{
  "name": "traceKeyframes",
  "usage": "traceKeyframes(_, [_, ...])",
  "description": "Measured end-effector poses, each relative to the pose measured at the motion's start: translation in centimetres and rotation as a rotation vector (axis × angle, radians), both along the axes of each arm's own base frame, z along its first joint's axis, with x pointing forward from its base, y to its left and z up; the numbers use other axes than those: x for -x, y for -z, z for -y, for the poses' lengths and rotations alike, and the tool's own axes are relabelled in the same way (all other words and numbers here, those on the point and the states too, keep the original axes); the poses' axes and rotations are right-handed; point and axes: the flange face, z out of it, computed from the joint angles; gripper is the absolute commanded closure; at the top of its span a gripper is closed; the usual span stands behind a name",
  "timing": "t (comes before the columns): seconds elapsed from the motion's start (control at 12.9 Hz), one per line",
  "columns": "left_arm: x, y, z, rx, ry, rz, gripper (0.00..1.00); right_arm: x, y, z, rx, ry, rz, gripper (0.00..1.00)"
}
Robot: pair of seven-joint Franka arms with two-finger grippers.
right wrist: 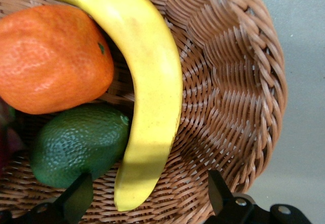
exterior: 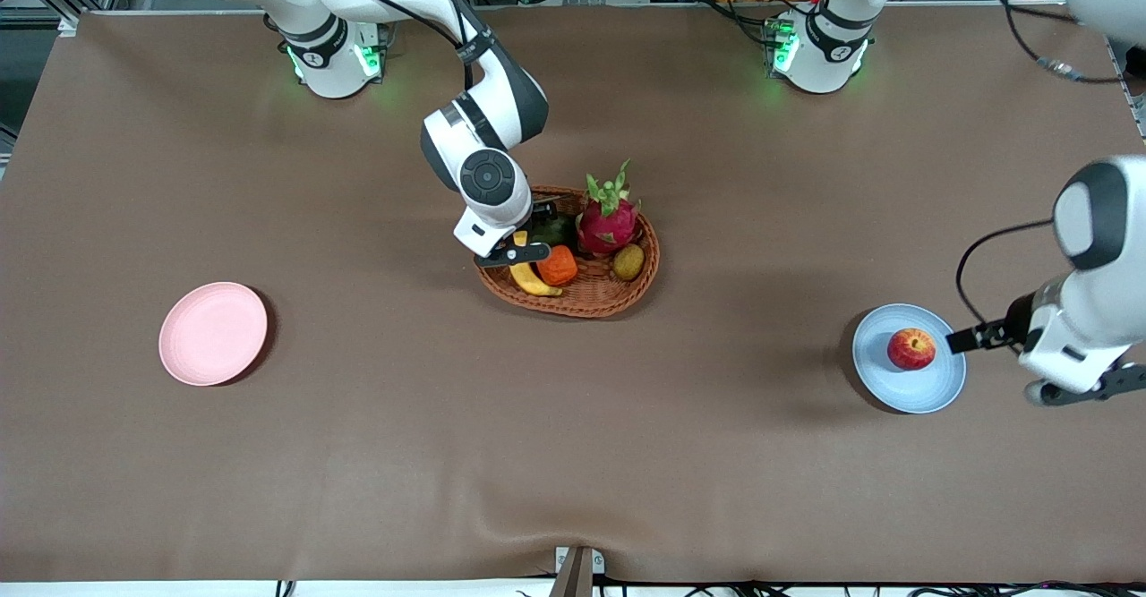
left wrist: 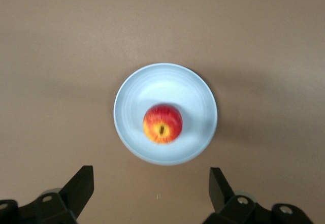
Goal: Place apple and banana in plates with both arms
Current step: 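Release the apple and raise the left gripper while the right gripper grasps the banana, then lift the yellow banana with the right gripper and carry it to the pink plate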
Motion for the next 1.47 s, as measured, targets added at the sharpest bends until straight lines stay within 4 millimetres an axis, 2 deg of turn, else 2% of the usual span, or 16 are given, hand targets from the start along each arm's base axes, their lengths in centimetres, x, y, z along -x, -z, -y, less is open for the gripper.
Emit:
traceKeyframes(0.16, [2.4,-6.2,1.7,-0.015,0.018,0.029,0.0,0.4,0.5,0.2,0.006,-0.005,-0.01,0.0])
traceKeyframes(0.31, [5.0,-11.3,3.3,-0.021,0.032,0.059,0.0,0.6,0.8,0.3,0.011,-0.006,-0.016,0.0])
traceKeyframes(0.47, [7.2,-14.4,3.8,0.015,0.036,0.064,0.0,0.7,0.9,0.3,0.012,-0.009,-0.018,0.1])
traceKeyframes(0.54, [7.9,-15.3,3.4,0.037,0.037,0.064,0.0,0.8,1.0,0.2,0.012,-0.011,-0.018,0.14])
traceKeyframes(0.62, [8.5,-16.0,2.6,0.048,0.039,0.062,0.0,0.8,1.0,0.1,0.01,-0.012,-0.015,0.2])
traceKeyframes(0.85, [9.8,-17.3,1.5,0.051,0.04,0.047,0.0,0.8,1.6,-0.1,-0.017,0.01,0.002,0.25])
traceKeyframes(0.93, [10.1,-17.7,1.7,0.049,0.042,0.05,0.0,0.8,1.9,-0.2,-0.034,0.032,-0.001,0.36])
traceKeyframes(1.09, [10.2,-17.9,1.9,0.048,0.046,0.052,0.0,0.7,2.2,-0.4,-0.051,0.051,0.002,0.88])
traceKeyframes(1.16, [10.2,-17.9,2.0,0.048,0.049,0.052,0.0,0.7,2.2,-0.5,-0.053,0.052,0.005,1.0])
traceKeyframes(1.47, [10.3,-18.1,2.0,0.049,0.107,0.051,0.0,0.4,2.0,-0.4,-0.057,0.056,0.011,1.0])
